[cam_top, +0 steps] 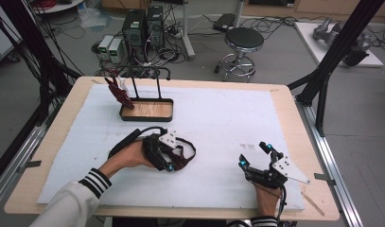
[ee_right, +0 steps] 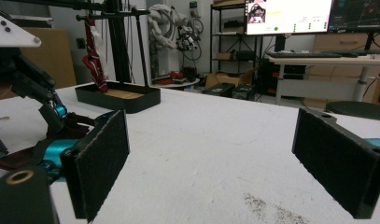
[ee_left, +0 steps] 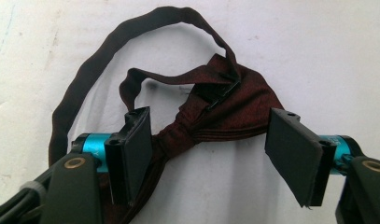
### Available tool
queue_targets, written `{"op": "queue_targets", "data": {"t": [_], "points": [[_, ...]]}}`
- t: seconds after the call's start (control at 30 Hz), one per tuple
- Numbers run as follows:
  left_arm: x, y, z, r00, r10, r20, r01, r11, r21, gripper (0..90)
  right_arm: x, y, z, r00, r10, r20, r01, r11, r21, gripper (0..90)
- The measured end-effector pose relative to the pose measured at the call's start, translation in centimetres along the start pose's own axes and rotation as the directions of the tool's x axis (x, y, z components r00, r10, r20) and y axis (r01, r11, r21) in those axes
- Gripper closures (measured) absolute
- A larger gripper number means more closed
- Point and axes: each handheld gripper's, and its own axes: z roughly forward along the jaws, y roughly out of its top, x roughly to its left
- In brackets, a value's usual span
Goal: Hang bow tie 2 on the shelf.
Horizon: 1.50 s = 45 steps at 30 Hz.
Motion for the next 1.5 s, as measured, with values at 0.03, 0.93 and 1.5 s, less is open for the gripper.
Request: {"op": "queue_targets", "data": {"t": [0.03, 0.93, 1.5], "points": [[0.0, 0.0, 0.0, 1.0000, 0.001, -0.001, -0.001, 1.0000, -0.002, 32.1, 0.0, 0.0, 0.0, 1.0000, -0.003, 0.000, 0.003, 1.000, -0.002, 10.2], [0.9, 0.2, 0.3, 0.9925, 0.120, 0.025, -0.121, 0.9919, 0.039, 37.9, 0.0, 0.0, 0.0, 1.0000, -0.007, 0.003, 0.007, 1.000, -0.005, 10.3], [1.6, 0.2, 1.0, 0.9961, 0.088, 0.003, -0.088, 0.9941, 0.063, 51.9, -0.1, 0.0, 0.0, 1.0000, -0.003, 0.002, 0.003, 1.000, -0.005, 10.3]]}}
